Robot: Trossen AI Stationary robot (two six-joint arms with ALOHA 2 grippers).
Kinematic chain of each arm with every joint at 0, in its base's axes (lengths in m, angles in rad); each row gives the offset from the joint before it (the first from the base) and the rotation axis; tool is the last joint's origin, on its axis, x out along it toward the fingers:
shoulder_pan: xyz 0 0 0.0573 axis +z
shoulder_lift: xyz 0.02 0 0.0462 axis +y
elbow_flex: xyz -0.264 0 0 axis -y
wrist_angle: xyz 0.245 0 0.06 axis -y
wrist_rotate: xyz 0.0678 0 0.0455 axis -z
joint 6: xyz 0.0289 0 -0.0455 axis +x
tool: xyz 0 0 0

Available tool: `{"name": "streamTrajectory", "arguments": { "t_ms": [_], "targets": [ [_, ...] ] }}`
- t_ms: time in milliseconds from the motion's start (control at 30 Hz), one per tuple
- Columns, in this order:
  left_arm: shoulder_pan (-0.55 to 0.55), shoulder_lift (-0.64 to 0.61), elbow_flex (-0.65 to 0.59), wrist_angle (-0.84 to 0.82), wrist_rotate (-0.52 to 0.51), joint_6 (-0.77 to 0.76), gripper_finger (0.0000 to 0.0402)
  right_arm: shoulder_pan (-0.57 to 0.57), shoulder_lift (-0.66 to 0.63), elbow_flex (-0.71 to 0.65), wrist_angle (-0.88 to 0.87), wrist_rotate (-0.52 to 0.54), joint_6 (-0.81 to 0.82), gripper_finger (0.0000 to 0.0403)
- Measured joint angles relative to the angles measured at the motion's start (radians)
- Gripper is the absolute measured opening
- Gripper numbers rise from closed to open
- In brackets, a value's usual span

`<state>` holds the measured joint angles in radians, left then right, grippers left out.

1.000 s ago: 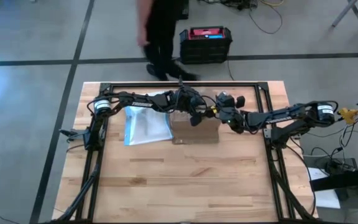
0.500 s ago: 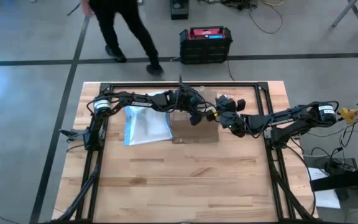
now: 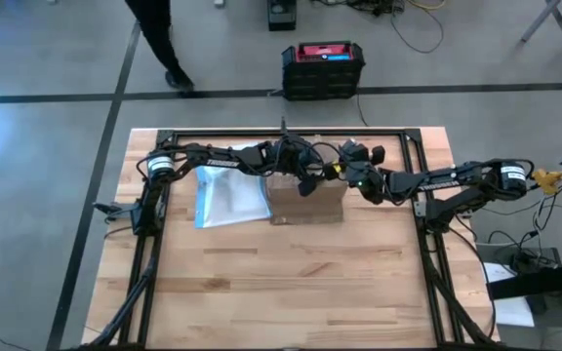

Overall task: Pack items into zip bag
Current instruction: Break down the brown box until it is flat

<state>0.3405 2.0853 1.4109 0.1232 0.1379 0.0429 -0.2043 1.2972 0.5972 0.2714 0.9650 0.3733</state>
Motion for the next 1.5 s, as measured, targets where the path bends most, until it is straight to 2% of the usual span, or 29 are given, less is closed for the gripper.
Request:
{"name": "streamTrajectory", "arguments": {
  "t_ms": [233, 1500],
  "targets": [
    [0.0, 0.0, 0.0, 0.001, 0.001, 0.0, 0.0276, -0.026, 0.011, -0.002, 0.015, -0.045, -0.022, 0.0056],
    [0.0, 0.001, 0.0, 0.006, 0.002, -0.004, 0.0276, -0.005, -0.006, 0.002, 0.031, -0.06, -0.038, 0.0056]
  ]
}}
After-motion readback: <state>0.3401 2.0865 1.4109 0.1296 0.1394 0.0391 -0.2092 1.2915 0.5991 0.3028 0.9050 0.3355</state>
